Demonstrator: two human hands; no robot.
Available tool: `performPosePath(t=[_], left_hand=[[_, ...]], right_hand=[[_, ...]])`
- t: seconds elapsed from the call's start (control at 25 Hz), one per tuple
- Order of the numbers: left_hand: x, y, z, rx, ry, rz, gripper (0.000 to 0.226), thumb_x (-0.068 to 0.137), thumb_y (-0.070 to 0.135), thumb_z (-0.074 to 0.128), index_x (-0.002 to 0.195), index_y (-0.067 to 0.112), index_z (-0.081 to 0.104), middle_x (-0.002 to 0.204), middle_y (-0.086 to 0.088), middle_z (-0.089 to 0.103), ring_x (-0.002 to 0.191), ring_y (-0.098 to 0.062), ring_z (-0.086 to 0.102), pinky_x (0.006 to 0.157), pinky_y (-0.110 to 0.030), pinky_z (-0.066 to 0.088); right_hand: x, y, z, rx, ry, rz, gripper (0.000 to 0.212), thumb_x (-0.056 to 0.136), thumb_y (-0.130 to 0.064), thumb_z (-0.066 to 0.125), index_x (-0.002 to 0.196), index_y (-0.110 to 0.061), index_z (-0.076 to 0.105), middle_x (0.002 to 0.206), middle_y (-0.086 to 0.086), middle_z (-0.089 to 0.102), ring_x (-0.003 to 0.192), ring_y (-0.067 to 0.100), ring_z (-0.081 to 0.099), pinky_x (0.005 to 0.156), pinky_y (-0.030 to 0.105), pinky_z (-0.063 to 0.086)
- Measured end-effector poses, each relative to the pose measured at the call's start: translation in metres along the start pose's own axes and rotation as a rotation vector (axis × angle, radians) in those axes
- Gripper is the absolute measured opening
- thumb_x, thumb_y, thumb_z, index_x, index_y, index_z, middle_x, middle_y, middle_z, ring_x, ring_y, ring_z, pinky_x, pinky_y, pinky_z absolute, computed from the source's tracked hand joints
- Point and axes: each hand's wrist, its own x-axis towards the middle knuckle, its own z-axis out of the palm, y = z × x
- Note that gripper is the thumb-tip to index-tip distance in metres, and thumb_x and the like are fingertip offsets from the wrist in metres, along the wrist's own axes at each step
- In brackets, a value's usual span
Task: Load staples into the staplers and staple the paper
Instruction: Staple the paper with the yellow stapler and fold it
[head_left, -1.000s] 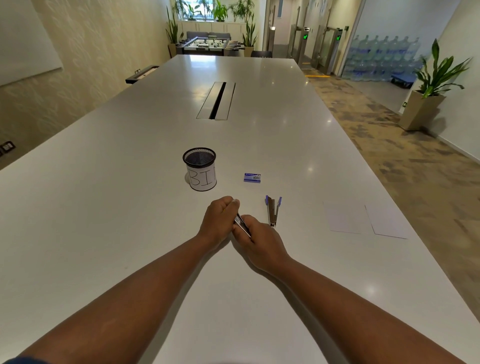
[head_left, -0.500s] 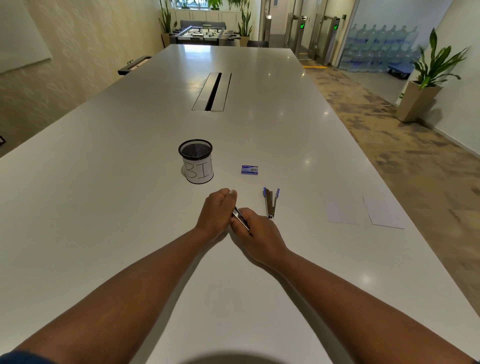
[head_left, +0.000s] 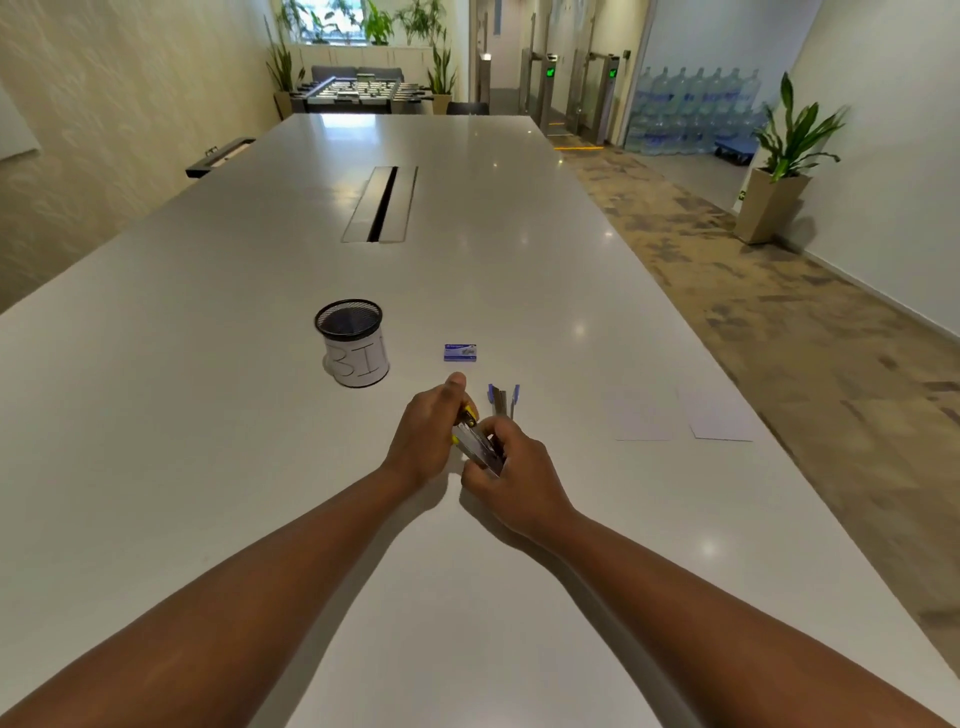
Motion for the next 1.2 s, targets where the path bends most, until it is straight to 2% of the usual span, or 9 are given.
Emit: performPosePath(t=[0.12, 0.28, 0.4, 0.52, 0.68, 0.8, 0.88, 1.04, 1.2], left_hand=[[0.009, 0.023, 0.037, -0.066, -0.082, 0.032, 0.062, 0.097, 0.054, 0.034, 0.084, 0.002, 0.066, 0.059, 0.008, 0.057, 0.059, -0.013, 0.050, 0.061, -0.028, 0.040], [0.028, 0.034, 0.088, -0.029, -0.097, -0.030, 0.031, 0.099, 0.030, 0.045, 0.086, 0.016, 0.070, 0.052, 0.008, 0.057, 0.047, -0.006, 0.052, 0.056, -0.026, 0.040], [0.041, 0.030, 0.122, 0.170, -0.155, -0.041, 0.014, 0.094, 0.013, 0.059, 0.095, 0.018, 0.072, 0.083, 0.005, 0.071, 0.072, -0.008, 0.065, 0.067, -0.023, 0.048], [0.056, 0.024, 0.148, 0.381, -0.265, -0.006, 0.038, 0.089, 0.018, 0.068, 0.127, 0.015, 0.064, 0.131, -0.008, 0.062, 0.113, -0.022, 0.062, 0.092, -0.026, 0.044], [0.079, 0.018, 0.168, 0.601, -0.405, -0.034, 0.081, 0.081, 0.041, 0.077, 0.149, 0.013, 0.043, 0.152, -0.009, 0.042, 0.139, -0.030, 0.038, 0.103, -0.034, 0.035], [0.094, 0.018, 0.174, 0.757, -0.528, 0.000, 0.093, 0.073, 0.053, 0.081, 0.147, 0.013, 0.041, 0.148, -0.008, 0.045, 0.138, -0.031, 0.037, 0.101, -0.036, 0.030], [0.101, 0.018, 0.176, 0.775, -0.523, 0.040, 0.080, 0.068, 0.055, 0.084, 0.131, 0.017, 0.052, 0.131, -0.005, 0.053, 0.123, -0.030, 0.046, 0.093, -0.036, 0.034], [0.104, 0.019, 0.174, 0.679, -0.504, 0.009, 0.083, 0.063, 0.045, 0.091, 0.134, 0.018, 0.058, 0.126, 0.000, 0.057, 0.115, -0.023, 0.050, 0.093, -0.035, 0.044], [0.096, 0.020, 0.169, 0.544, -0.433, 0.035, 0.032, 0.074, 0.025, 0.084, 0.102, 0.020, 0.071, 0.096, 0.003, 0.069, 0.090, -0.019, 0.063, 0.067, -0.026, 0.043]], right_hand=[[-0.004, 0.008, -0.028, -0.066, 0.101, 0.054, 0.014, 0.073, -0.038, 0.053, 0.076, -0.036, 0.039, 0.060, -0.010, 0.051, 0.054, 0.012, 0.047, 0.053, 0.038, 0.042], [-0.003, 0.032, -0.083, -0.149, 0.281, 0.205, 0.012, 0.074, -0.032, 0.049, 0.076, -0.026, 0.039, 0.065, -0.005, 0.058, 0.062, 0.024, 0.056, 0.057, 0.040, 0.044], [-0.001, 0.059, -0.120, -0.198, 0.369, 0.300, 0.014, 0.085, -0.024, 0.057, 0.080, -0.024, 0.043, 0.074, -0.003, 0.061, 0.068, 0.026, 0.059, 0.058, 0.036, 0.041], [0.002, 0.082, -0.142, -0.164, 0.459, 0.366, 0.015, 0.091, -0.018, 0.061, 0.085, -0.017, 0.047, 0.079, -0.002, 0.062, 0.074, 0.026, 0.061, 0.063, 0.035, 0.043], [0.000, 0.102, -0.154, -0.050, 0.458, 0.475, 0.014, 0.092, -0.022, 0.066, 0.096, -0.013, 0.056, 0.085, -0.001, 0.066, 0.080, 0.023, 0.063, 0.069, 0.035, 0.048], [0.001, 0.107, -0.153, -0.047, 0.431, 0.477, 0.013, 0.091, -0.024, 0.068, 0.095, -0.017, 0.057, 0.083, -0.008, 0.064, 0.077, 0.013, 0.061, 0.062, 0.025, 0.043], [0.004, 0.109, -0.155, -0.023, 0.431, 0.489, 0.011, 0.090, -0.024, 0.068, 0.095, -0.020, 0.059, 0.084, -0.011, 0.065, 0.078, 0.008, 0.061, 0.064, 0.024, 0.043], [0.012, 0.110, -0.157, 0.072, 0.432, 0.552, 0.012, 0.089, -0.018, 0.064, 0.100, -0.021, 0.063, 0.092, -0.005, 0.072, 0.086, 0.021, 0.070, 0.082, 0.046, 0.058], [0.013, 0.109, -0.155, 0.030, 0.417, 0.541, 0.010, 0.090, -0.026, 0.066, 0.095, -0.020, 0.060, 0.086, 0.002, 0.067, 0.082, 0.026, 0.066, 0.081, 0.049, 0.057]])
